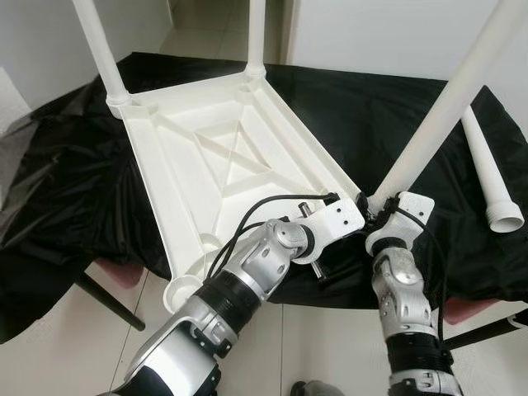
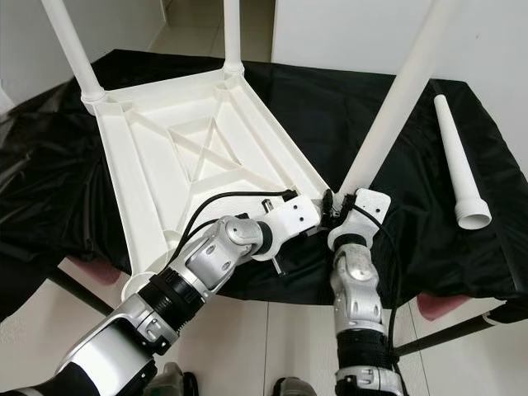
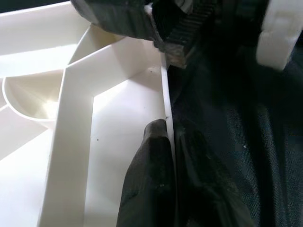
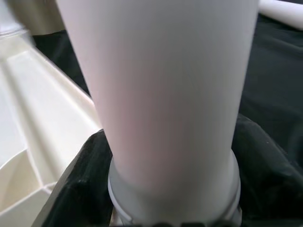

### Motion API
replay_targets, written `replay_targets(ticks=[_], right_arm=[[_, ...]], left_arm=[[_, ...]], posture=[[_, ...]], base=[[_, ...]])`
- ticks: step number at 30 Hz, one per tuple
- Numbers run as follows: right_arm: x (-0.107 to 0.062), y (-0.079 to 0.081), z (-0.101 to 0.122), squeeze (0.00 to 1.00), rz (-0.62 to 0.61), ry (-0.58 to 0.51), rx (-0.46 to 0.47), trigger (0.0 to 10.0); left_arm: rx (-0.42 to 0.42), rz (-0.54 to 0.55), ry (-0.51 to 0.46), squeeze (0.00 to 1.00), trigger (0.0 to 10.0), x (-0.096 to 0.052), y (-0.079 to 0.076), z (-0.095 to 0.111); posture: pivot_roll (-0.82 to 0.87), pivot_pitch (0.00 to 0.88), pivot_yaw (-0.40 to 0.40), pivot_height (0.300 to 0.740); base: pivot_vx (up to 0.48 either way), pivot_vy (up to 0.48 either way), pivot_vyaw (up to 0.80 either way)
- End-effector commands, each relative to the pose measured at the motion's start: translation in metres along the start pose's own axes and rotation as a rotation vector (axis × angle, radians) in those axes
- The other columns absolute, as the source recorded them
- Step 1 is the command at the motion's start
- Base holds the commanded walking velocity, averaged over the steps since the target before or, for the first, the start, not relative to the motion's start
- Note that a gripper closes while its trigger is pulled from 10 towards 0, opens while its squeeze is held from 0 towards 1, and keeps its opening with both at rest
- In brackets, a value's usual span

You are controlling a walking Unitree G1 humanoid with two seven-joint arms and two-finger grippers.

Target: Building children table

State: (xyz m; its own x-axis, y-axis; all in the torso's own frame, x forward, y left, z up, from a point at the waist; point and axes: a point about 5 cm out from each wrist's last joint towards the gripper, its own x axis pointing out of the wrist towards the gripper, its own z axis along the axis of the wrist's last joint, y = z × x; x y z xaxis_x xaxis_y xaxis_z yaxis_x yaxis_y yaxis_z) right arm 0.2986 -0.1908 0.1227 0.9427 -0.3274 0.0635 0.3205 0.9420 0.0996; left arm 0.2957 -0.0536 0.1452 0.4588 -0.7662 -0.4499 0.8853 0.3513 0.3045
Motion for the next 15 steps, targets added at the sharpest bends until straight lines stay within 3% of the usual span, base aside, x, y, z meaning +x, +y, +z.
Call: replay_targets(ticks=[1,11,12,15], right_arm=[[-0.0047,-0.0194,0.0002,0.0,-0.147,0.009,-0.003,10.0],[-0.0066,-0.0246,0.0057,0.0,-0.193,0.008,-0.04,10.0],[-0.0065,-0.0263,0.0065,1.0,-0.174,0.002,-0.005,10.0],[-0.0062,-0.027,0.0074,1.0,-0.167,-0.003,0.004,10.0]], left_arm=[[-0.004,0.037,-0.034,0.0,10.0,0.0032,-0.0028,0.0122],[-0.009,0.047,-0.031,0.0,10.0,0.0024,-0.0023,0.0106],[-0.012,0.046,-0.03,0.0,10.0,0.0022,-0.0027,0.0103],[-0.013,0.045,-0.031,0.0,10.0,0.0021,-0.0029,0.0102]], posture=[[-0.03,0.053,0.006,0.74],[-0.03,0.059,0.002,0.74],[-0.03,0.062,0.002,0.74],[-0.03,0.062,0.002,0.74]], base=[[0.0,0.0,0.0],[0.0,0.0,0.0],[0.0,0.0,0.0],[0.0,0.0,0.0]])
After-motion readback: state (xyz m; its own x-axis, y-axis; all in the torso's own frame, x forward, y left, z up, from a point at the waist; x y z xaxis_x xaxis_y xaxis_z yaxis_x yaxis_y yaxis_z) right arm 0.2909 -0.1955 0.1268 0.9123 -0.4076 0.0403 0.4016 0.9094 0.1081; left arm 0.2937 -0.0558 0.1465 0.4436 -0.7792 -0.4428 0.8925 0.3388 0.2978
